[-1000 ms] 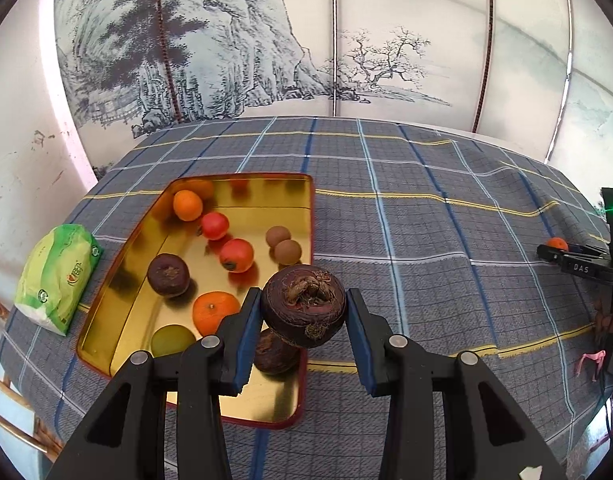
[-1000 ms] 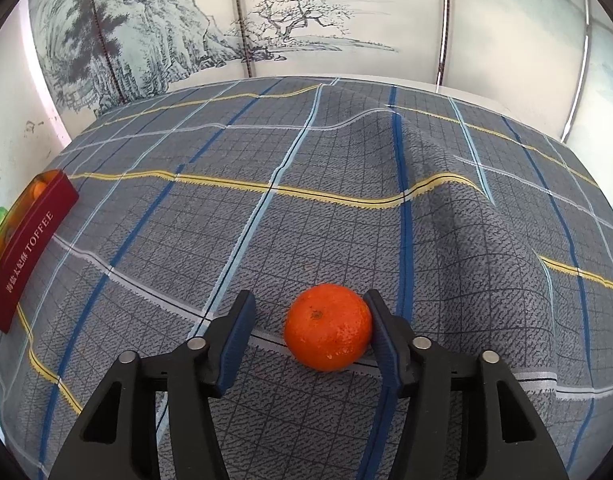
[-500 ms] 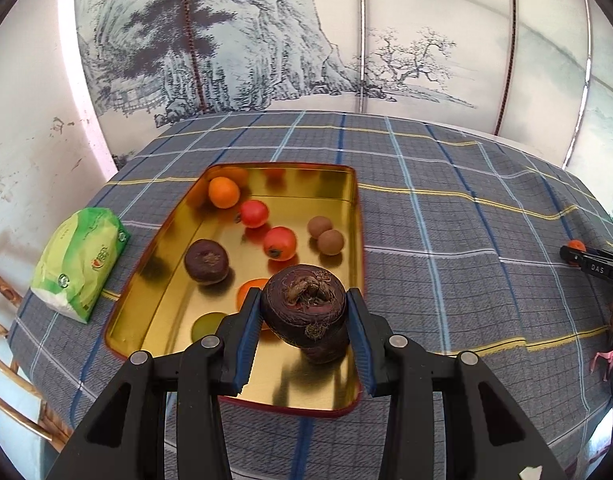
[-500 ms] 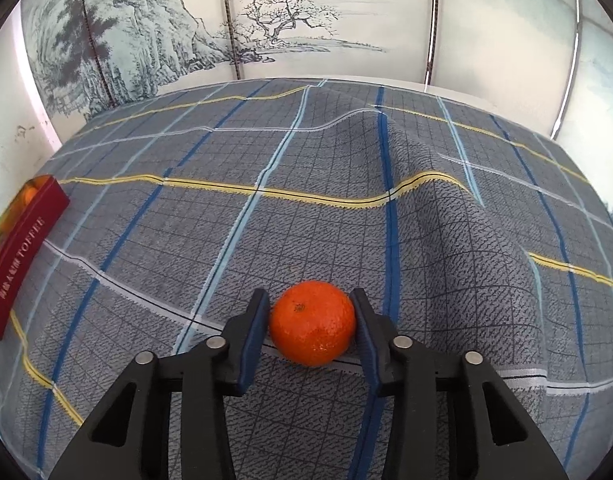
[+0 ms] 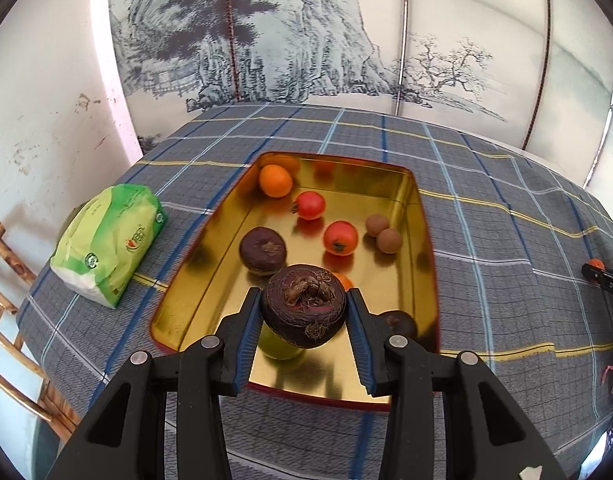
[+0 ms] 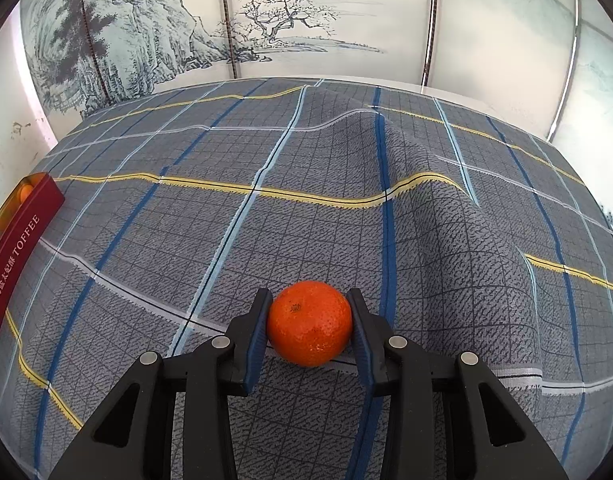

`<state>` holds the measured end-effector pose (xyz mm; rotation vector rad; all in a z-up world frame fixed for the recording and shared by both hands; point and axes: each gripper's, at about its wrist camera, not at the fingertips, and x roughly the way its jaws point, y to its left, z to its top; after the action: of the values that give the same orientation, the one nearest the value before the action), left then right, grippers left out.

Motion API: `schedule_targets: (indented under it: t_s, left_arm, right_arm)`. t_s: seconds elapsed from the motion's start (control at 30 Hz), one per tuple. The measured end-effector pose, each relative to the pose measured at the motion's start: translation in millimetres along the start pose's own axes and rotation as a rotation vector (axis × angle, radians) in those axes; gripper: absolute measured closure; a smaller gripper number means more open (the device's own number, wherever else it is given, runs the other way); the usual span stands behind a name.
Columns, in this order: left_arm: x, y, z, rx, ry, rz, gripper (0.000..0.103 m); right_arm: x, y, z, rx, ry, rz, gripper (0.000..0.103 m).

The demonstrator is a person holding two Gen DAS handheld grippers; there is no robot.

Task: Organize fruits
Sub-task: 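Lower the dark brown fruit into the tin and open the left gripper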

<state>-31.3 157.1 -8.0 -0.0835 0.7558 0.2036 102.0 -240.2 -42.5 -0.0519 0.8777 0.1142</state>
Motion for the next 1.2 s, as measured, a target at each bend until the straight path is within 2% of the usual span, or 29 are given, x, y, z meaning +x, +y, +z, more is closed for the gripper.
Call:
schedule_targets:
  t_s: [0.5, 0.77, 1.2]
  left_arm:
    - [17.2, 2.6, 26.0, 0.046, -0.020, 0.032, 0.066]
    - [40.3, 2.4, 40.7, 0.055, 0.000, 0.041, 0.066]
    - [63.7, -3.1, 44.3, 0.053, 0.031, 0.037, 0.066]
  right_arm:
    - [-0.6, -1.2, -0.7, -0.002, -0.001, 0.002, 0.064]
    - [-1.2, -2.1, -1.4, -0.003, -0.001, 0.002, 0.064]
    - [-0.7, -2.0, -2.0, -0.012, 0.000, -0.004, 0.064]
